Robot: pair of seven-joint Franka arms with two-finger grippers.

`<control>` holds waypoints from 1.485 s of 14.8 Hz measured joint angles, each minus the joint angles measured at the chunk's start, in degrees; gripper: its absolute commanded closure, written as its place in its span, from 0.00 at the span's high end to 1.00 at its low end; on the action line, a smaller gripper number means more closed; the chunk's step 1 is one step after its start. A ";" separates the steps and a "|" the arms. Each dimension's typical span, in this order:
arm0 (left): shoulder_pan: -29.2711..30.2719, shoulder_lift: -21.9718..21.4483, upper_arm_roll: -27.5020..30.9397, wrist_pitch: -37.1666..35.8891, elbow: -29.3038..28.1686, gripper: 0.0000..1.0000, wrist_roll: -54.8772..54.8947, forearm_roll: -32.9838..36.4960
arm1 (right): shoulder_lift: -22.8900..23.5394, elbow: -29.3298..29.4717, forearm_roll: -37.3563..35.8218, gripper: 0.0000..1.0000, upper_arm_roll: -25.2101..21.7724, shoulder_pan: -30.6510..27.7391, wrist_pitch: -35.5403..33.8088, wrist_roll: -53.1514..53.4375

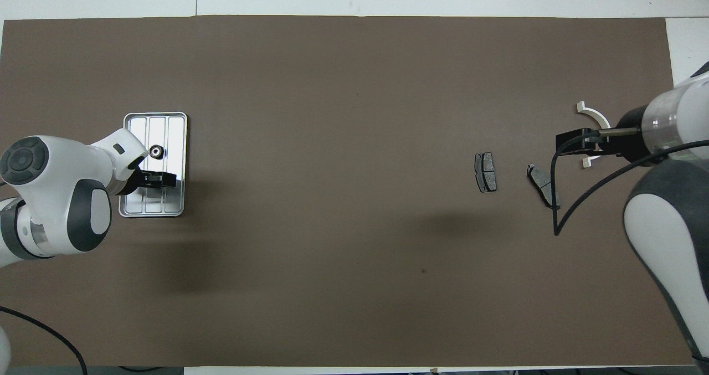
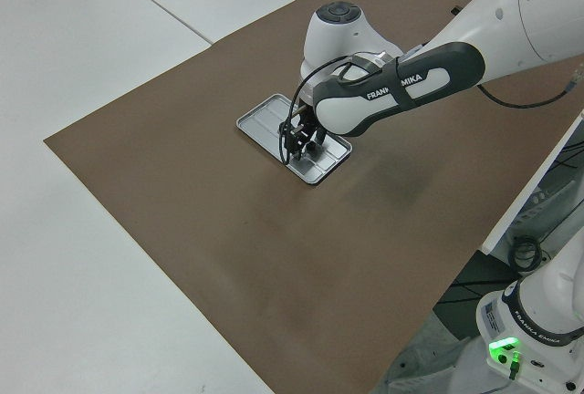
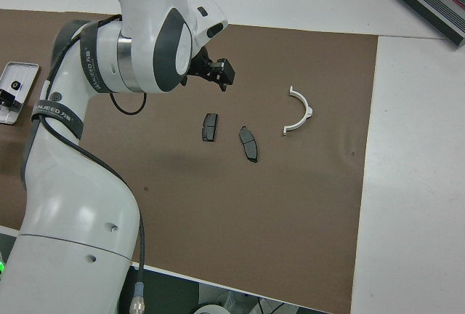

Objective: Place bearing gear from tray to pile

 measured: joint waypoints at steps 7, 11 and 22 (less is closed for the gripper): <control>-0.04 -0.87 0.12 -0.02 0.06 0.00 -0.16 -0.16 | 8.78 -2.98 0.00 1.00 0.11 1.50 12.31 5.72; -0.04 -0.71 0.08 -2.65 2.36 0.00 -0.60 -0.21 | 10.38 -2.97 0.00 1.00 0.11 1.50 13.60 5.72; -31.17 3.10 -0.77 -4.63 11.27 0.00 -57.68 3.18 | 10.37 -2.81 0.00 1.00 0.10 1.49 13.60 5.72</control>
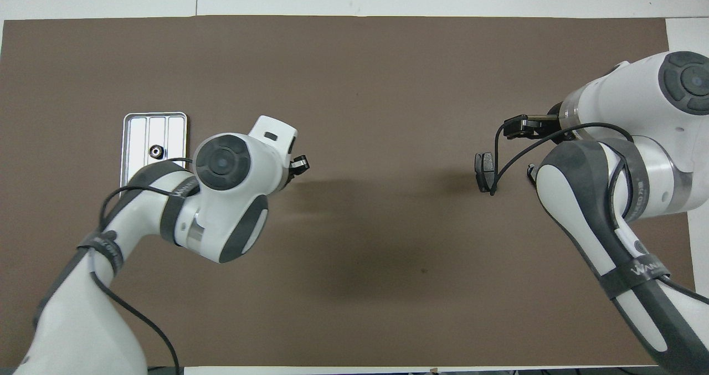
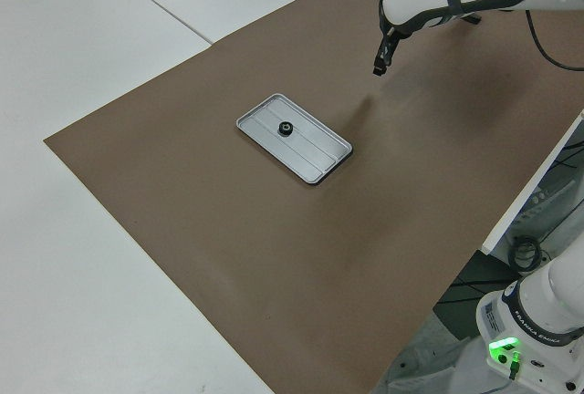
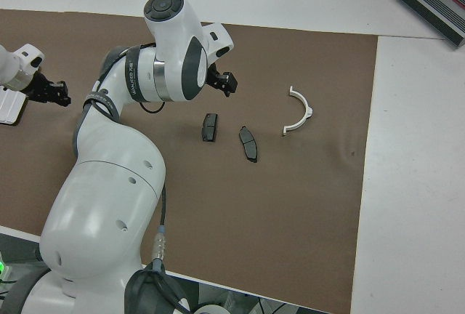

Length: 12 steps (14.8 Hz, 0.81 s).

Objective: Place bearing gear from tray to pile

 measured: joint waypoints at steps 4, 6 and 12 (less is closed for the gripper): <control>-3.68 4.70 0.11 2.36 1.59 0.00 -9.28 2.67 | 0.00 0.00 0.00 1.00 0.00 0.00 0.00 0.00; -3.88 5.23 0.11 2.87 1.60 0.00 -10.07 2.68 | 0.00 0.00 0.00 1.00 0.00 0.00 0.00 0.00; -4.08 5.33 0.39 3.79 1.60 0.96 -10.31 2.70 | 0.00 0.00 0.00 1.00 0.03 0.93 0.00 0.86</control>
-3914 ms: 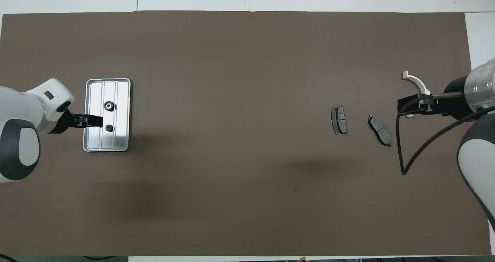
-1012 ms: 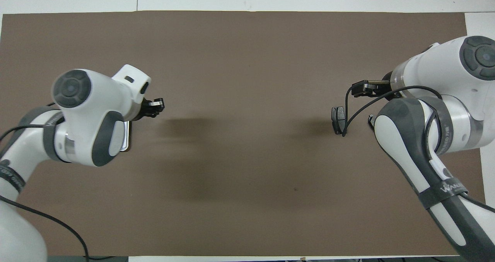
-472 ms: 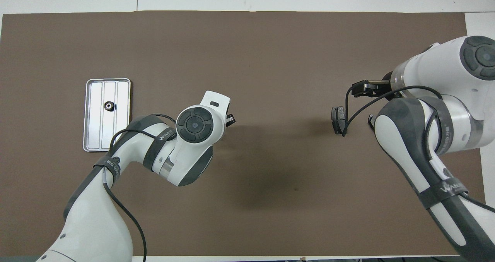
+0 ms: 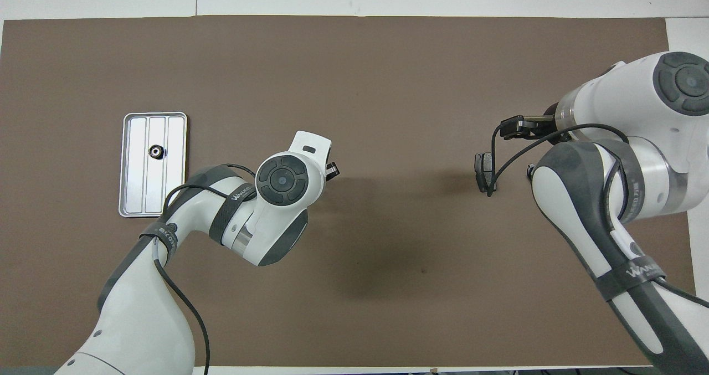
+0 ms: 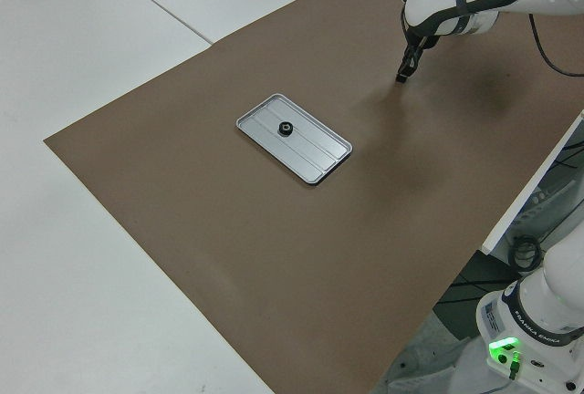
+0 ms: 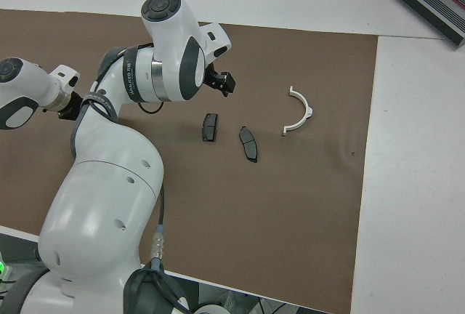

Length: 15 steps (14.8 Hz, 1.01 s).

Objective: Place bearing gear from tray to pile

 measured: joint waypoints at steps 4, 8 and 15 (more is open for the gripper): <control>0.01 -0.01 0.48 0.03 0.03 1.00 0.01 0.03 | 0.00 0.00 0.00 1.00 0.04 3.50 0.00 7.21; 5.02 -1.81 1.75 -3.33 1.44 0.97 8.59 0.53 | 0.00 0.10 0.00 1.00 0.19 9.17 0.00 18.49; 29.56 -8.47 2.02 -11.32 1.89 0.91 50.90 -4.42 | 2.87 1.17 0.00 1.00 0.26 20.37 1.58 36.23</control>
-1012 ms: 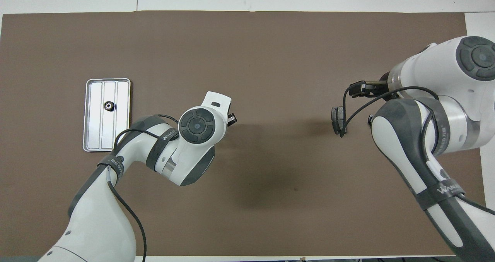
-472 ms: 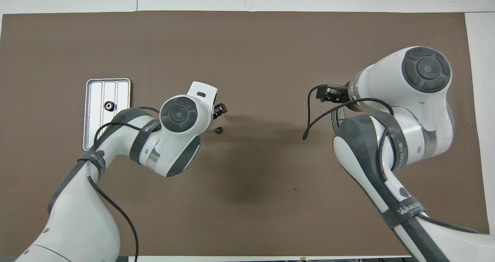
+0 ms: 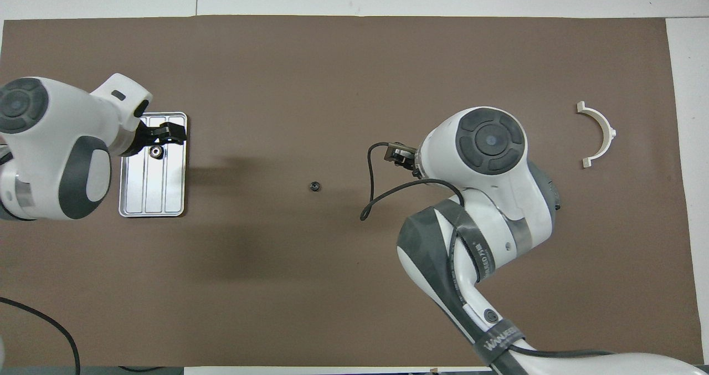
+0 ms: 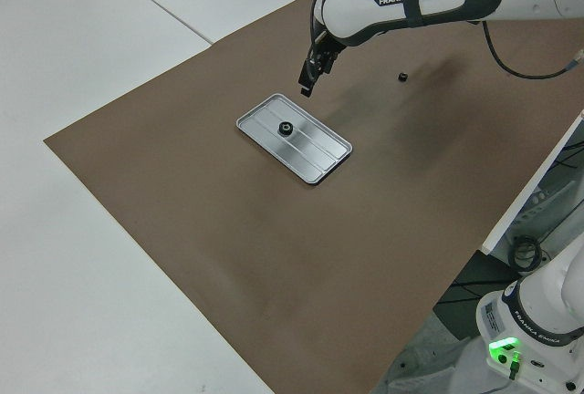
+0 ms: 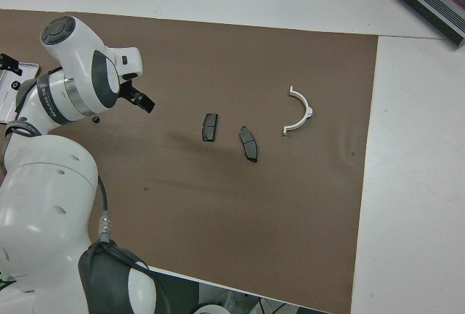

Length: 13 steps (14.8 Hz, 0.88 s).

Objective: Place bearing gear from tray to pile

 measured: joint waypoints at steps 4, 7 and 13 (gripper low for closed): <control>5.35 0.38 -0.08 -0.05 -1.15 0.88 8.59 -2.06 | 5.78 5.97 0.00 1.00 0.00 4.84 0.42 8.27; 5.36 1.34 -0.77 0.11 -1.75 0.88 8.65 -2.07 | 9.61 10.05 0.00 1.00 0.00 7.19 0.32 13.07; 5.35 4.17 -0.99 5.34 -2.70 0.88 8.65 -2.07 | 23.39 22.76 -2.36 1.00 -0.04 13.32 -0.56 22.98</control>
